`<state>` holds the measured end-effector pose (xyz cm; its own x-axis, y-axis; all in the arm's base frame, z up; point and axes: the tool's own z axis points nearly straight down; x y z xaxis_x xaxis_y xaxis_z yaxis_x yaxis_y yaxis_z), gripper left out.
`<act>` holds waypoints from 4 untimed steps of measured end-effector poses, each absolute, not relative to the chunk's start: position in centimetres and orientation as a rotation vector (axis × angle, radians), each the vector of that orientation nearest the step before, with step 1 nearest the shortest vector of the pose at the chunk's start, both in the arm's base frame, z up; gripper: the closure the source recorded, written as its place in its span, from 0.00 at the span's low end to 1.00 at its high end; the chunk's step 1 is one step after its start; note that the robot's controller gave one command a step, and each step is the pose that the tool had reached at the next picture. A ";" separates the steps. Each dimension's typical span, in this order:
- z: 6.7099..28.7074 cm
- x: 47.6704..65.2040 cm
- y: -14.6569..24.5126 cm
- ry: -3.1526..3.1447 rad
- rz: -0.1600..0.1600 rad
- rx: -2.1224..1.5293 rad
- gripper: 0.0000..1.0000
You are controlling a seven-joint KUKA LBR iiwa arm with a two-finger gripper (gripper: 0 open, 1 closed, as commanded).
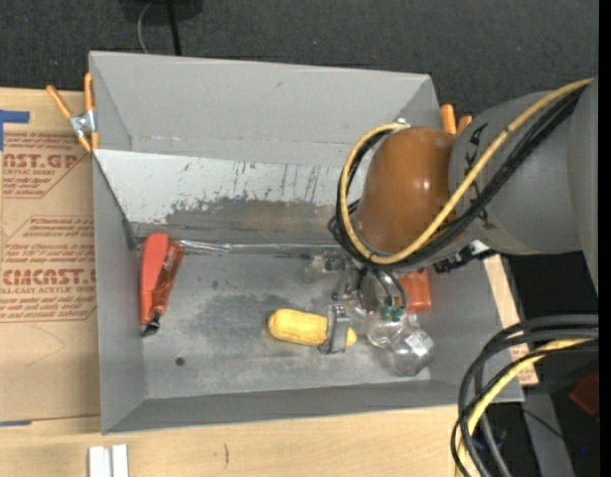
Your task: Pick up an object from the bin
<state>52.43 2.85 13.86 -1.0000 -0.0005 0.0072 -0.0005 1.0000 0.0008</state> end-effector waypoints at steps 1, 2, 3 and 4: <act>14.3 52.6 2.8 -3.142 -0.002 0.000 0.00; 11.1 51.9 3.0 -3.146 -0.003 -0.057 0.00; 8.4 50.2 4.3 -3.123 -0.003 -0.325 1.00; 8.4 50.2 4.3 -3.123 -0.003 -0.326 1.00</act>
Offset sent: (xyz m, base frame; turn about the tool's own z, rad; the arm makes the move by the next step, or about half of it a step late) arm -0.0156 0.0017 -0.0613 0.0670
